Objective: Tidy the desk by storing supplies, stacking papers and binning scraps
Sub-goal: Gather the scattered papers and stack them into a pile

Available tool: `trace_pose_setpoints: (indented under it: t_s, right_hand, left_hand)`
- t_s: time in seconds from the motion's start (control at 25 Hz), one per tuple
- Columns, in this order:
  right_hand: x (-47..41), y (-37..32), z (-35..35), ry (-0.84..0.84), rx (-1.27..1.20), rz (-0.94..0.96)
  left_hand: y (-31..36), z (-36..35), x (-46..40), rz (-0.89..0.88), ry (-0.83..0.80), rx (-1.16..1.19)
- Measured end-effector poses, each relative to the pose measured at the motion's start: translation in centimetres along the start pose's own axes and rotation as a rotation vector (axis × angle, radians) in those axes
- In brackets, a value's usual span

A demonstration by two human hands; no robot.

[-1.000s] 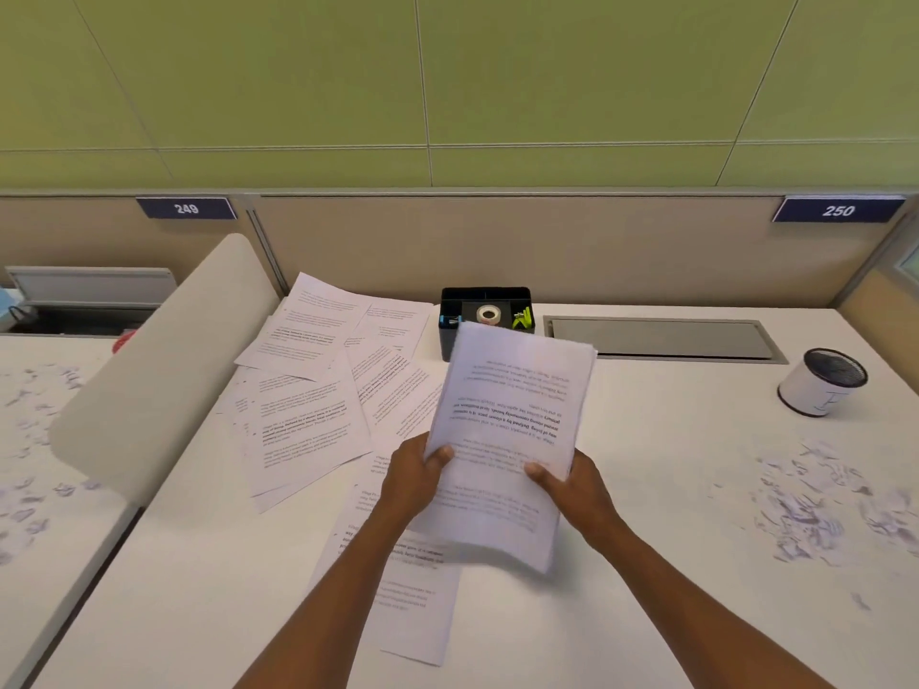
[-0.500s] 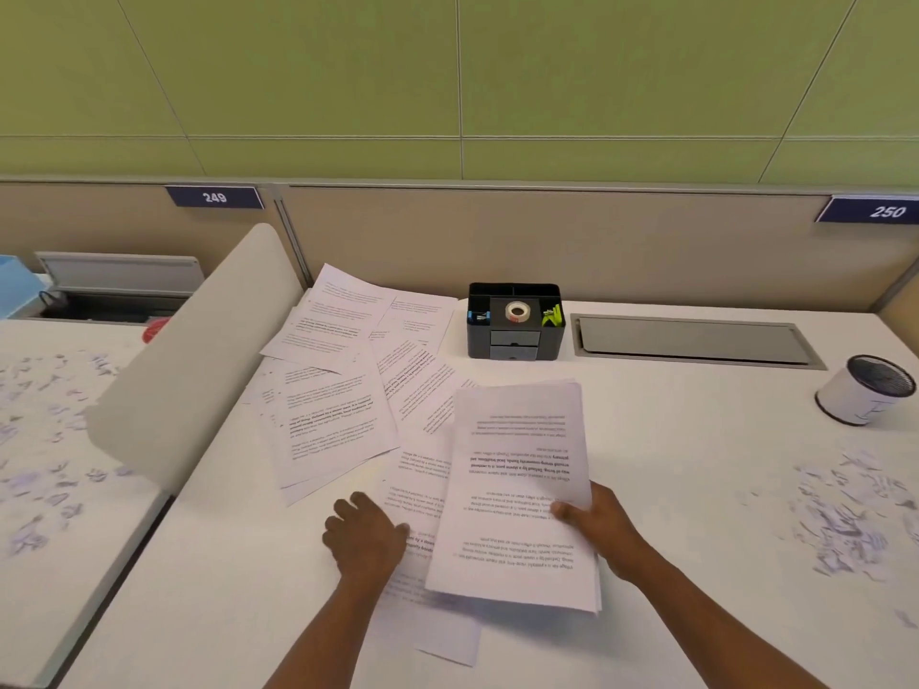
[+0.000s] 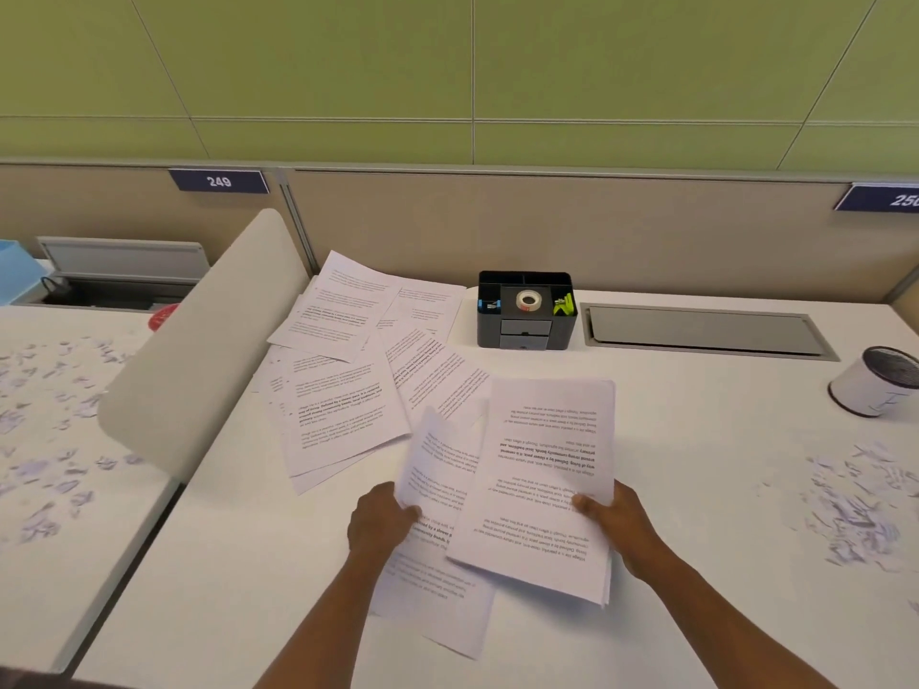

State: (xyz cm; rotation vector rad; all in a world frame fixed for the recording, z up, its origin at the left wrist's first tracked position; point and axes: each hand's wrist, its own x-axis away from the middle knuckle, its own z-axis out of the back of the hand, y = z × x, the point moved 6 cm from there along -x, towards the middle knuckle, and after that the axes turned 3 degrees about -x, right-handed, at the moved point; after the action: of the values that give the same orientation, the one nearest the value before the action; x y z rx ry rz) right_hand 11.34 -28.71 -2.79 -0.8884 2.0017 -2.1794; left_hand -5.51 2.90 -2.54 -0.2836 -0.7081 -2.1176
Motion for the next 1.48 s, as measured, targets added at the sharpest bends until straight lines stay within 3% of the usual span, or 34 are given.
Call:
trace_pose_setpoints:
  t_s: [0.12,0.24,0.4,0.68,0.96,1.32,1.48]
  right_hand:
    - [0.0,-0.3,1.8,0.068,-0.064,0.000]
    - [-0.1,-0.9,3.3,0.134,-0.145,0.009]
    - [-0.6,-2.0,3.8,0.165,-0.195,0.036]
    - [-2.2,-3.9,1.2,0.124,-0.130,0.074]
    - [-3.2,-5.0,-1.4,0.037,-0.076,0.069]
    - [-3.4,-9.0,-7.0,-0.219,-0.187,0.070]
    - [-3.8,-9.3,-8.0,-0.257,-0.232,0.034]
  left_hand:
    - [1.0,1.4,0.0,-0.222,-0.054,0.286]
    - [1.5,3.9,0.2,-0.313,-0.074,0.564]
    - [1.1,5.8,-1.3,-0.243,-0.086,0.883]
    - [1.3,9.5,-3.9,-0.191,-0.094,1.206]
    - [4.5,12.3,-5.2,-0.272,-0.176,1.308]
    - [7.3,8.5,-4.9,-0.324,-0.179,0.925]
    - [8.4,7.6,-5.0,-0.300,-0.292,0.956]
